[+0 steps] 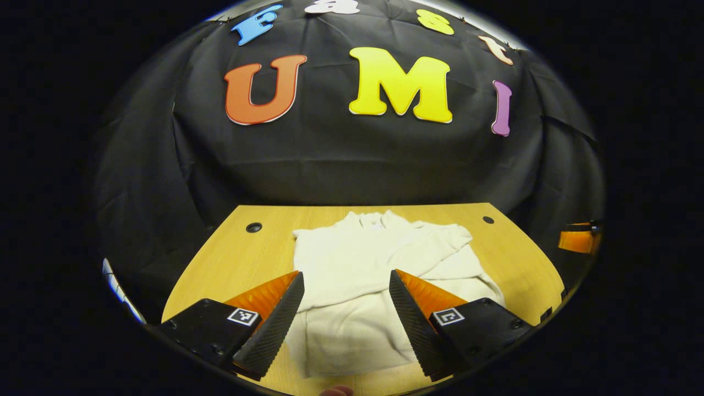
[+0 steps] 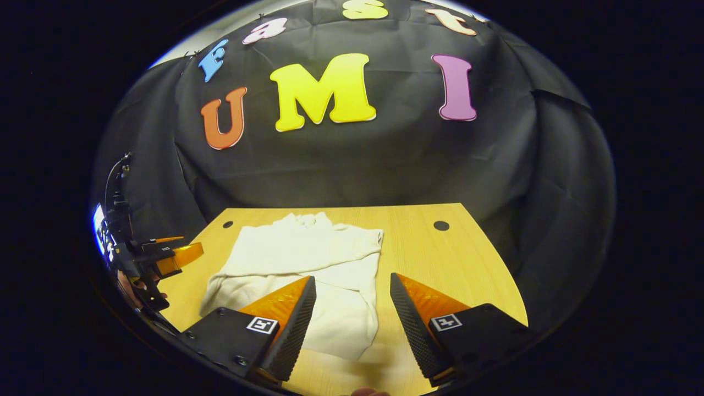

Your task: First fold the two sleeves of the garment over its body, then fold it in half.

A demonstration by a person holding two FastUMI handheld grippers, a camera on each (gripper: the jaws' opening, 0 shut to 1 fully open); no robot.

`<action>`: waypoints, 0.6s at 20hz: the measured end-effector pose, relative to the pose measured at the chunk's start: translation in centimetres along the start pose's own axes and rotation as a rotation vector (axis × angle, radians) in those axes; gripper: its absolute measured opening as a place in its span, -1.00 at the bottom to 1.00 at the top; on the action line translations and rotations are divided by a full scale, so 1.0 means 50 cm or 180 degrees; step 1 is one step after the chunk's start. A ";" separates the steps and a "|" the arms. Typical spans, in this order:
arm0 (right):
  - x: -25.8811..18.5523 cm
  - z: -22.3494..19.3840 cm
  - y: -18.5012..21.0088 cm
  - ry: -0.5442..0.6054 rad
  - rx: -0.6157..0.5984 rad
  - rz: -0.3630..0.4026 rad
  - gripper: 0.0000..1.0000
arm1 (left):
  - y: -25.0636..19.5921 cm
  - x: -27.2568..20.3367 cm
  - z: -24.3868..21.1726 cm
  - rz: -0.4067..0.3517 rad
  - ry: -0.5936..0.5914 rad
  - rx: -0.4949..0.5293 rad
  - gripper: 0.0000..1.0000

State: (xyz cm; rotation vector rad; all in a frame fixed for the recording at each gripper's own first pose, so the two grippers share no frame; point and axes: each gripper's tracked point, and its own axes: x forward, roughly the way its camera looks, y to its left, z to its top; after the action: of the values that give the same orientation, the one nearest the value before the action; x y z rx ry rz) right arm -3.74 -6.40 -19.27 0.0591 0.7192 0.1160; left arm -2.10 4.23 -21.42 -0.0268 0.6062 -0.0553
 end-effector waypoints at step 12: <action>0.012 -0.239 -0.073 0.0895 -0.0002 -0.0149 0.71 | 0.067 -0.052 -0.297 -0.0170 0.1125 -0.0248 0.98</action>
State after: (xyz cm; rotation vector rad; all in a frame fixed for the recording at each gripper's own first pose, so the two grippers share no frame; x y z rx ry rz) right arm -10.86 -9.79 -28.98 0.0254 1.0007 0.0804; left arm -12.55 7.61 -32.31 -0.1103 0.9609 -0.0893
